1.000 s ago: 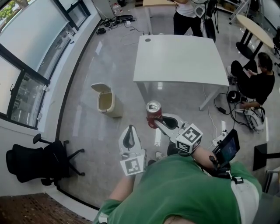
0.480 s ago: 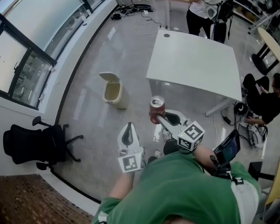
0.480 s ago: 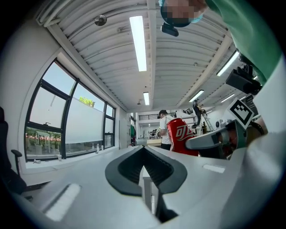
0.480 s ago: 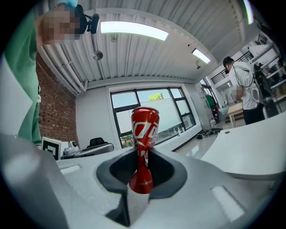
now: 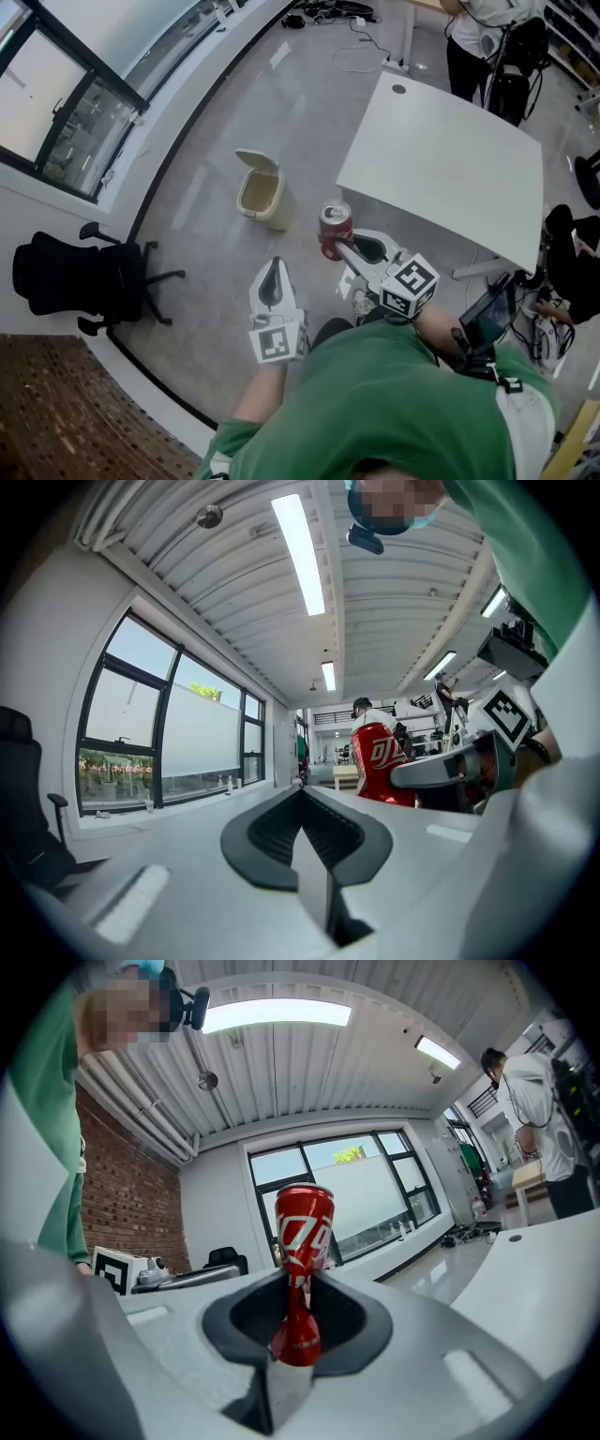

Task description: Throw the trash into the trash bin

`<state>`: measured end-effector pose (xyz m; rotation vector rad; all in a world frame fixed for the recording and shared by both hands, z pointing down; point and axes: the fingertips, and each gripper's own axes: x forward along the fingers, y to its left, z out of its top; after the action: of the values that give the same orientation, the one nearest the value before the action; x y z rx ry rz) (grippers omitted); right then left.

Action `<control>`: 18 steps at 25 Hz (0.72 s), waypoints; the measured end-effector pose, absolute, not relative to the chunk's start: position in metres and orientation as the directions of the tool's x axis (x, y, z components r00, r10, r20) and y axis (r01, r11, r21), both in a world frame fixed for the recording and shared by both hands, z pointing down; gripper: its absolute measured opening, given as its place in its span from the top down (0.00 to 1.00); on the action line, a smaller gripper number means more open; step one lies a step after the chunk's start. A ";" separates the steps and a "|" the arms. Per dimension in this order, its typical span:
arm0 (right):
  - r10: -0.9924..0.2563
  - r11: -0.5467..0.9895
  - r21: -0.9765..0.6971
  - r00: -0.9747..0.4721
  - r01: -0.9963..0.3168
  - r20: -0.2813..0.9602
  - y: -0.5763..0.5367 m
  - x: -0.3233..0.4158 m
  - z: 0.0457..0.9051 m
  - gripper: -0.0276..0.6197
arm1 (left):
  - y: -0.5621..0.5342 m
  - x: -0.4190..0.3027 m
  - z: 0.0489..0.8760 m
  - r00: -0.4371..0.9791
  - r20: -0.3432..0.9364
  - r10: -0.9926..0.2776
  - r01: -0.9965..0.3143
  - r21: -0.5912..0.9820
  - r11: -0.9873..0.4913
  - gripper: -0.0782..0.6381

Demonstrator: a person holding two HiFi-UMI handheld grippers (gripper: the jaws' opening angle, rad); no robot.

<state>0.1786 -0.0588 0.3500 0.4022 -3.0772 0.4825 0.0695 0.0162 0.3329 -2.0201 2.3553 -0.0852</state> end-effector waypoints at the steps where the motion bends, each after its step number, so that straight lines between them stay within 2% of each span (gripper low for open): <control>1: -0.237 0.923 -0.304 -0.971 -0.237 0.040 -0.063 0.177 0.352 0.85 | 0.014 0.069 0.334 -0.168 0.010 -0.986 -0.984 -0.066 0.167 0.88; 12: -0.077 0.938 -0.335 -0.996 -0.087 0.043 -0.077 0.132 0.365 0.85 | 0.020 0.036 0.337 -0.339 0.035 -0.940 -0.938 -0.093 0.335 0.88; 18: -0.059 0.942 -0.325 -0.996 -0.077 0.065 -0.085 0.088 0.371 0.85 | 0.017 -0.005 0.343 -0.356 0.019 -0.934 -0.932 -0.081 0.353 0.88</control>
<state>0.0879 -0.0850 0.3712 0.1066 -3.0420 0.5126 -0.0049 0.0166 0.3433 -1.7653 2.5597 -0.1205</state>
